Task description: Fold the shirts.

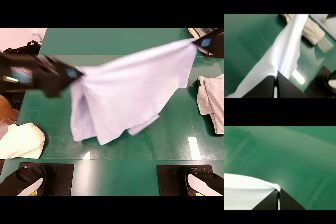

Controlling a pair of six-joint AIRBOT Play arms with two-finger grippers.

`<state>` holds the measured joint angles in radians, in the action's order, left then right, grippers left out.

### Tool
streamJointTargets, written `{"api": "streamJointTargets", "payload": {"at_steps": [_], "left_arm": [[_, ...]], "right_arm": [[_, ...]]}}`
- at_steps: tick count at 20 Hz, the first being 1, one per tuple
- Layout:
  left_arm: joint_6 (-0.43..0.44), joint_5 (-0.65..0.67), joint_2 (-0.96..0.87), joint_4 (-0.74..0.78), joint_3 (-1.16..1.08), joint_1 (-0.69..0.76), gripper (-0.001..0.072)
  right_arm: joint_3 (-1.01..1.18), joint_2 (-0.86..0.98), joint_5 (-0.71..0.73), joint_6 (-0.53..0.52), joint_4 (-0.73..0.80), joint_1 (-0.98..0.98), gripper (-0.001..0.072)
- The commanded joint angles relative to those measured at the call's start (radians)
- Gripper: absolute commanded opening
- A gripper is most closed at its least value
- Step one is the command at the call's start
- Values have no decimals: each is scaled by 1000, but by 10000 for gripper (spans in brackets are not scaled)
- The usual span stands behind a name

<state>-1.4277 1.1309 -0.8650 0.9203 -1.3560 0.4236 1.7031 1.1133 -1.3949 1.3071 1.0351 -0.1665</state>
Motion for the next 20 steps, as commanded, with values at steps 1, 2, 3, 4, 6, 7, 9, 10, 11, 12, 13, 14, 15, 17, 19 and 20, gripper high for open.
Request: {"api": "streamJointTargets", "payload": {"at_steps": [1, 2, 3, 4, 6, 7, 9, 10, 11, 12, 13, 14, 15, 17, 19, 20], "left_arm": [[-4, 6, -96, 9, 203, 134, 23], [-2, -11, -134, 9, 264, 179, 23], [8, -35, -173, 8, 318, 219, 24], [18, -59, -216, 8, 361, 257, 25], [23, -68, -297, 3, 391, 302, 58], [22, -72, -327, -10, 391, 311, 324], [26, -97, -357, -45, 387, 311, 540], [41, -110, -354, -40, 380, 307, 540], [48, -103, -352, -34, 357, 290, 541], [49, -83, -351, -30, 317, 254, 541], [54, -66, -351, -25, 271, 206, 541], [66, -60, -352, -18, 220, 146, 540], [74, -62, -352, -11, 180, 85, 540], [76, -79, -353, -2, 141, -48, 540], [81, -42, -378, 19, 142, -149, 540], [95, -9, -406, 19, 142, -181, 540]], "right_arm": [[-88, 118, -56, 14, 117, -22, 11], [-127, 141, -56, 13, 148, -30, 11], [-166, 159, -54, 13, 158, -34, 11], [-202, 175, -51, 13, 162, -34, 11], [-258, 188, -33, 13, 163, -34, 12], [-277, 188, -21, 13, 164, -34, 12], [-290, 188, -10, 13, 166, -33, 12], [-290, 187, -8, 13, 166, -33, 12], [-290, 185, -5, 13, 166, -33, 12], [-290, 185, -2, 13, 166, -33, 12], [-290, 185, -3, 13, 166, -33, 12], [-290, 185, -3, 13, 165, -33, 12], [-290, 185, -3, 13, 164, -33, 12], [-290, 185, -3, 13, 164, -33, 12], [-290, 185, -1, 13, 164, -33, 11], [-290, 185, 5, 13, 164, -33, 12]]}}
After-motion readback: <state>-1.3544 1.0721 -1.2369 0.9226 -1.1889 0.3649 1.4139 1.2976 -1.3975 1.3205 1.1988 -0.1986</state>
